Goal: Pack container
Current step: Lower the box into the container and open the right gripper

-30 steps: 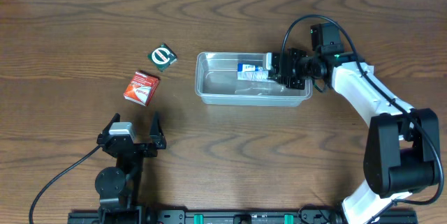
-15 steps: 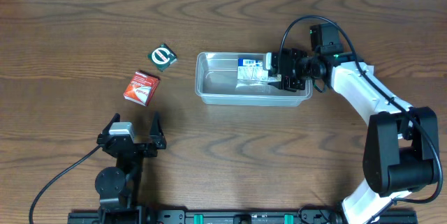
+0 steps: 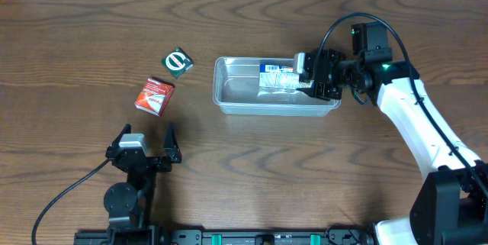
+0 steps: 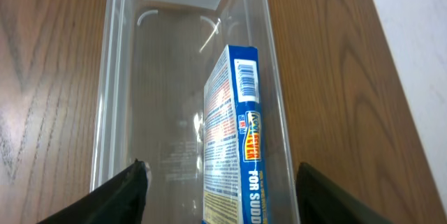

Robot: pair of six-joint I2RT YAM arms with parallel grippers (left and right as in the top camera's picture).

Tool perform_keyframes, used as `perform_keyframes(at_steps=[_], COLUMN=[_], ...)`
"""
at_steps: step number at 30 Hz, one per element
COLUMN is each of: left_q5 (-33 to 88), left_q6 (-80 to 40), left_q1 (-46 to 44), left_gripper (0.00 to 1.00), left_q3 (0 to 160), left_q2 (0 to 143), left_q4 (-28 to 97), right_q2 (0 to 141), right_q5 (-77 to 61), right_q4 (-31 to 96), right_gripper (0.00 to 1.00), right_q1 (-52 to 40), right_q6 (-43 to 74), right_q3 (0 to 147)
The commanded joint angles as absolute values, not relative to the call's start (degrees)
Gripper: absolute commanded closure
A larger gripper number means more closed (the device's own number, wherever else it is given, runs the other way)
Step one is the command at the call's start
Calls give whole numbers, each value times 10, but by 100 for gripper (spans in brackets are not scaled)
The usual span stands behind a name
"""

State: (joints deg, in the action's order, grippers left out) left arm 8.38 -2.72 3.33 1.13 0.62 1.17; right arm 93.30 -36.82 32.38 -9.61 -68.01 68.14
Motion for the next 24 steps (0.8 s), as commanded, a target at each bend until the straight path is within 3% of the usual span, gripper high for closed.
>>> perform_keyframes(at_steps=[1, 4, 6, 13, 19, 24], left_q5=[88, 88, 88, 88, 88, 88], left_q6=[-22, -22, -22, -22, -22, -22], left_q1=[36, 36, 36, 36, 36, 36], left_gripper=[2, 2, 2, 2, 2, 2], left_q3=[2, 2, 2, 2, 2, 2], left_q2=[3, 3, 3, 3, 3, 3], left_q4=[32, 32, 32, 32, 32, 32], right_q2=[929, 929, 929, 929, 929, 929], right_q5=[-404, -461, -501, -560, -270, -155], right_q4=[328, 327, 322, 274, 282, 356], right_gripper=[31, 30, 1, 1, 1, 1], right_q1=[-102, -102, -102, -105, -143, -178], right_q6=[-654, -625, -591, -357, -170, -101], right_q3=[686, 686, 686, 686, 698, 745])
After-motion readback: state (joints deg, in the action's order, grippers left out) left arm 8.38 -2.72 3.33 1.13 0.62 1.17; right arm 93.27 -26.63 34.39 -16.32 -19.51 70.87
